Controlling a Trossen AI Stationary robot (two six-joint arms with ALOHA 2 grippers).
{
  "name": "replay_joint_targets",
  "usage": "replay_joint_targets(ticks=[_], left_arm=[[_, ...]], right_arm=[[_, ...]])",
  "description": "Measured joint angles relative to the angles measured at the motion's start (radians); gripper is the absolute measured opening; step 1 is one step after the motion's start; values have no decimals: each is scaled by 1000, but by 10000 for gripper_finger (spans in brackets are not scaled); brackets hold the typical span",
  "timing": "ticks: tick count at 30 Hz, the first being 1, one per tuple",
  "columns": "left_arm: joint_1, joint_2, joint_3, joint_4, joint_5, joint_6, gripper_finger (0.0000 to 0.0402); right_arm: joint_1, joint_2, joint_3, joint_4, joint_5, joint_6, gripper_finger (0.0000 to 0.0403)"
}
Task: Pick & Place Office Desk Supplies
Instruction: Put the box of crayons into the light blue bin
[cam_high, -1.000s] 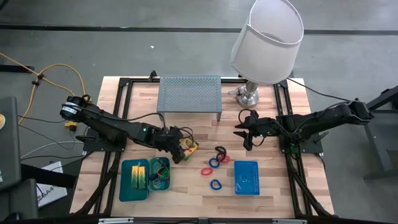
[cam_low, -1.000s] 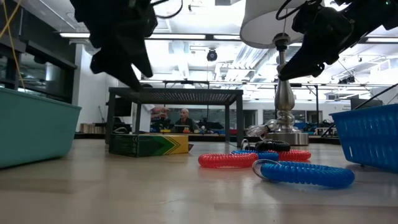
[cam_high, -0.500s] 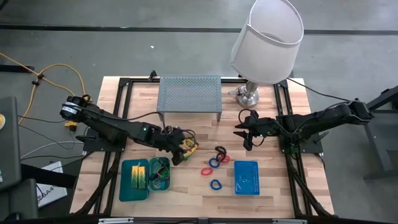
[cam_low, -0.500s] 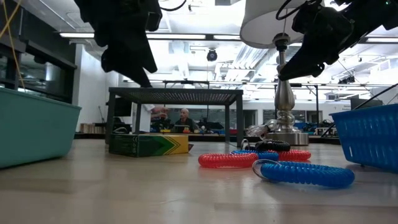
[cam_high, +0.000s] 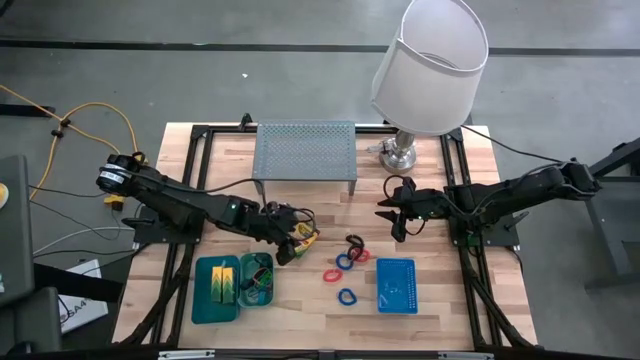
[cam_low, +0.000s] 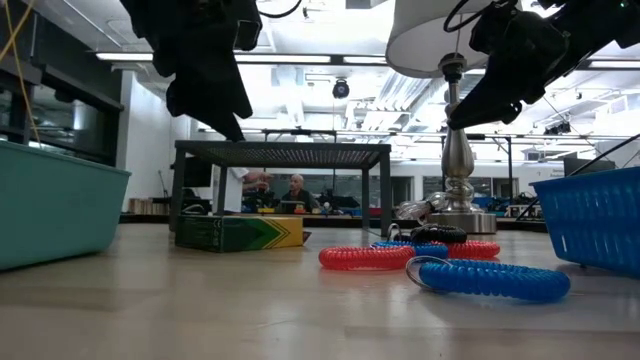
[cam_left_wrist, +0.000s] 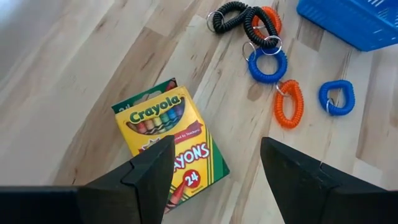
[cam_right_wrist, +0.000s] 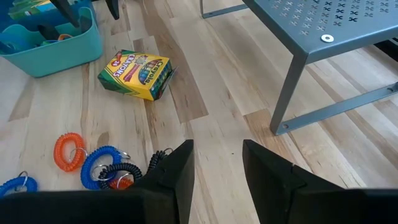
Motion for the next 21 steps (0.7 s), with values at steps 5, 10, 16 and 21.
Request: replay_joint_targets(ticks=[5, 10, 16, 21], left_arm=[[0, 0, 0, 0, -4, 0, 230], [0, 0, 0, 0, -4, 19, 230], [-7, 0, 0, 0, 5, 100, 230], [-24, 0, 0, 0, 10, 199, 230]], right_arm=[[0, 0, 0, 0, 0, 0, 124], [0, 0, 0, 6, 0, 0, 124], [0, 0, 1, 39, 32, 22, 124], [0, 0, 2, 38, 28, 83, 124]])
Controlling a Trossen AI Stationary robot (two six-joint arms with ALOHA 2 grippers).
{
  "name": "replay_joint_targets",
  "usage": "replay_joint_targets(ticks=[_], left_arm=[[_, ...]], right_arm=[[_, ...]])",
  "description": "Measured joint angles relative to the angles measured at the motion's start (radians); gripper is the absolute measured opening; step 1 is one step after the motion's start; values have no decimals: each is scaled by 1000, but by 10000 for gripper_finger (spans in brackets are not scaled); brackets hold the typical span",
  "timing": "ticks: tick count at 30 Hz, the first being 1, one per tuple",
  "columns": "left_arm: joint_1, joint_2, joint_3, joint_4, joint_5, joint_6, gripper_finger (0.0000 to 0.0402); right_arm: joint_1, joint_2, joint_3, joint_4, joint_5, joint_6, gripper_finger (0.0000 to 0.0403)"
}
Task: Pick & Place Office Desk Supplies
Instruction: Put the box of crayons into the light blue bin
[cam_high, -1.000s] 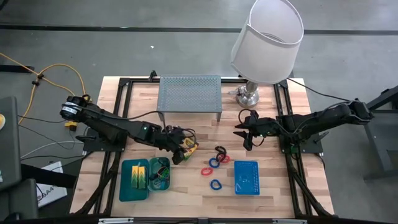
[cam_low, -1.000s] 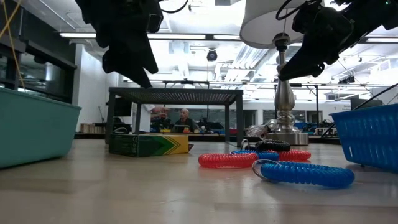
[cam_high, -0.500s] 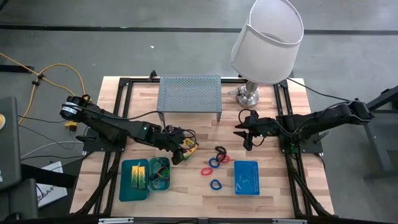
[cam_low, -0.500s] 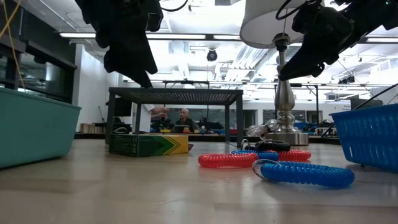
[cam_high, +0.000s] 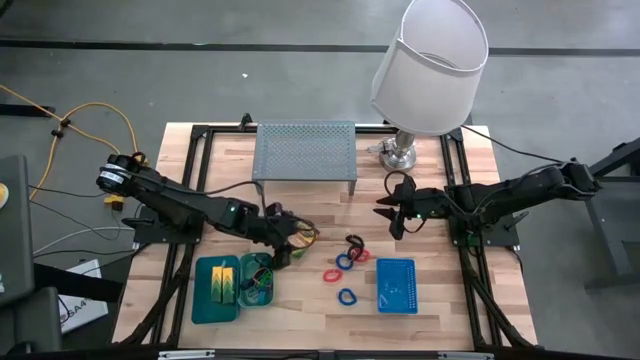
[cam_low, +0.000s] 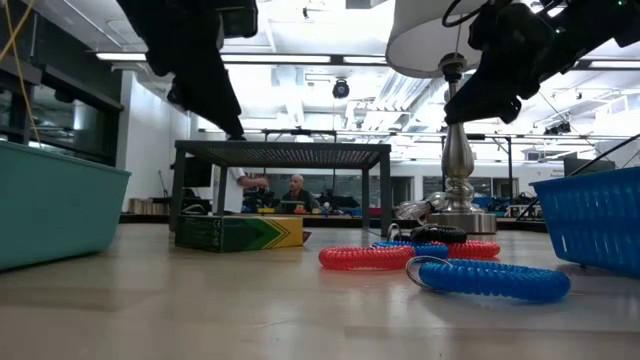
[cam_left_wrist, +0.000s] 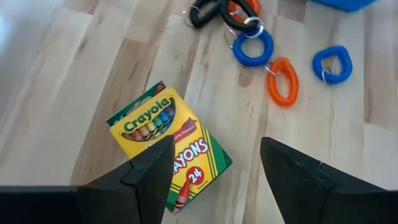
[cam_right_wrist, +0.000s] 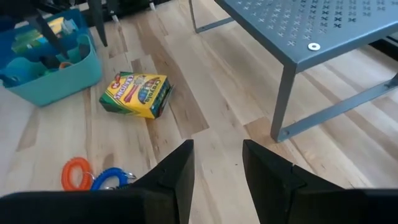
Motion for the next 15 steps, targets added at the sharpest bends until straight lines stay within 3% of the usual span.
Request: replay_joint_targets(ticks=[5, 8, 15], left_arm=[[-8, 0, 0, 0, 0, 73, 230], [-8, 0, 0, 0, 0, 120, 230], [-7, 0, 0, -46, -15, 127, 230]], right_arm=[[0, 0, 0, 18, -12, 4, 124], [0, 0, 0, 68, -84, -25, 124], [-1, 130, 3, 406, -223, -232, 124]])
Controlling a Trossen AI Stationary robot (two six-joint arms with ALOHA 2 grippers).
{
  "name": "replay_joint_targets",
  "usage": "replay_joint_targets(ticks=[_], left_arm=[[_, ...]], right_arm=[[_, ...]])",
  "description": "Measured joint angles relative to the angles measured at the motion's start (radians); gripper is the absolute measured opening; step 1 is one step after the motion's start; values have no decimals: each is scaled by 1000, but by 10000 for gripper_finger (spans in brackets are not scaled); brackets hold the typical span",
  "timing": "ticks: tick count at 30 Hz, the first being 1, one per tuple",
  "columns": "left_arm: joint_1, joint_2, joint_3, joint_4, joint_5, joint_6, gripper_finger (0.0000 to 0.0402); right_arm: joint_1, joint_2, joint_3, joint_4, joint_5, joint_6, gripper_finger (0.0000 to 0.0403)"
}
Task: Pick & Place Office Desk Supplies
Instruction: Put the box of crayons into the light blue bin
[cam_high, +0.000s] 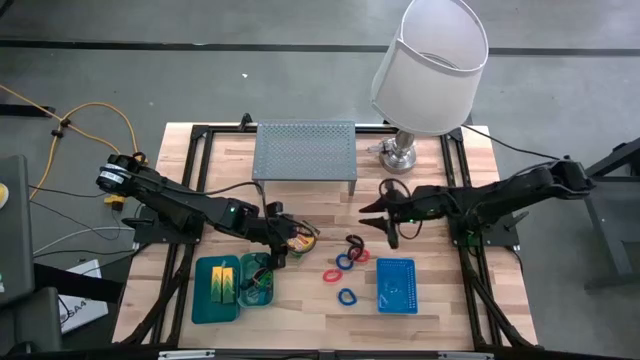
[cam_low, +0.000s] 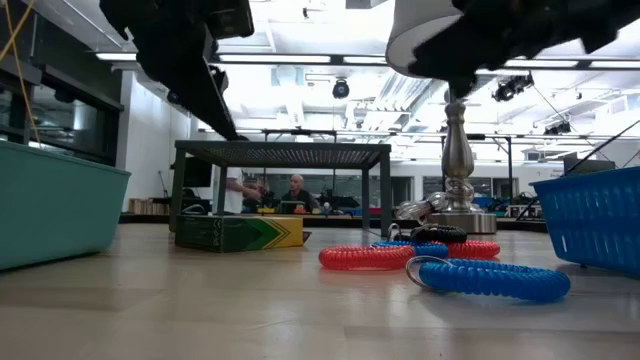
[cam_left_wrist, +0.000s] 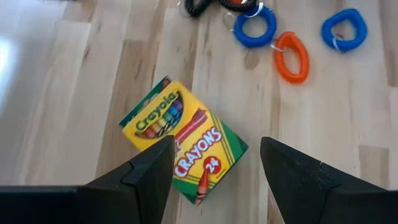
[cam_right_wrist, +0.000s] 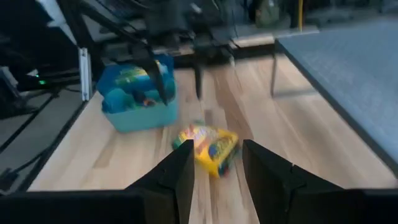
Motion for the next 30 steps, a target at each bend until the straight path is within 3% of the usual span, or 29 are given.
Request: replay_joint_targets(ticks=[12, 23, 30], left_arm=[[-26, 0, 0, -18, -74, -178, 230], [-47, 0, 0, -18, -104, -238, 230], [-57, 0, 0, -18, -104, -267, 230]], right_arm=[[-76, 399, 218, 57, -171, -140, 124], [-79, 598, 398, 49, -303, -195, 124], [-79, 690, 497, 53, -327, -222, 124]])
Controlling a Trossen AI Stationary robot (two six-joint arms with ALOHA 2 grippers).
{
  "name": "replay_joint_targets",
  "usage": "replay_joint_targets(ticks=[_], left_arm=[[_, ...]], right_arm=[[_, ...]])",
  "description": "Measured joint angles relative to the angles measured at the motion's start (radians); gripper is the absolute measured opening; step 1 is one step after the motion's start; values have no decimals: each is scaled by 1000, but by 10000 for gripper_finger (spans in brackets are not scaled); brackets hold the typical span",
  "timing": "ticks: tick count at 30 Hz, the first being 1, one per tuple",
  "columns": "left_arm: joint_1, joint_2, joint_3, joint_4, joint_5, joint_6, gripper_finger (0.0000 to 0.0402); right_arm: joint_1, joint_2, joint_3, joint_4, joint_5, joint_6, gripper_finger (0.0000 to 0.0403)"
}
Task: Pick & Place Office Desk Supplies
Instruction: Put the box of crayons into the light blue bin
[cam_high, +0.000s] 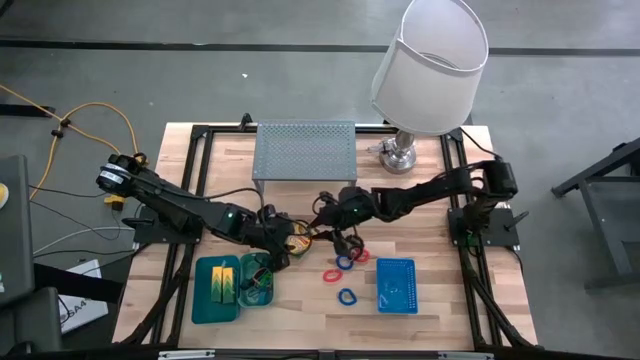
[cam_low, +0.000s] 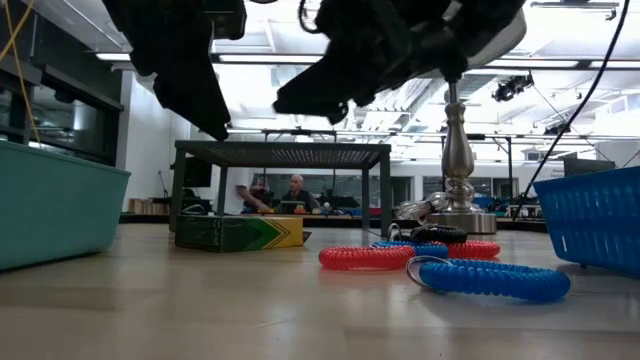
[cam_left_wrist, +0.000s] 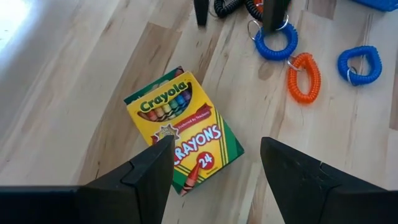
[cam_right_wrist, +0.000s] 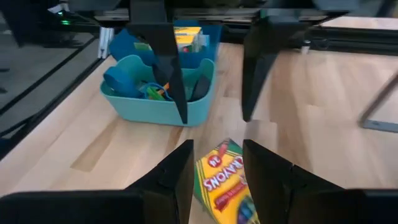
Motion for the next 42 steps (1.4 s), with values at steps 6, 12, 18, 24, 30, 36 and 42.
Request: replay_joint_targets(ticks=[6, 12, 18, 24, 30, 36, 42], left_arm=[[-24, 0, 0, 0, 1, -4, 230], [-43, 0, 0, 1, 1, -7, 230], [-47, 0, 0, 3, 1, -7, 230], [-47, 0, 0, 4, 1, -7, 230], [-48, 0, 0, 3, 2, -7, 230], [-48, 0, 0, 3, 4, -7, 230], [-60, 0, 0, 3, 5, -7, 230]], right_arm=[[-2, 88, 59, -4, -23, 2, 124], [-28, 151, 76, -4, -24, 17, 120], [-43, 180, 83, -1, 15, 45, 80], [-36, 180, 83, 5, 86, 32, 25], [-10, 180, 85, -23, 83, -26, 3], [13, 179, 229, -277, 81, -79, 2], [11, 179, 332, -426, 69, -142, 2]])
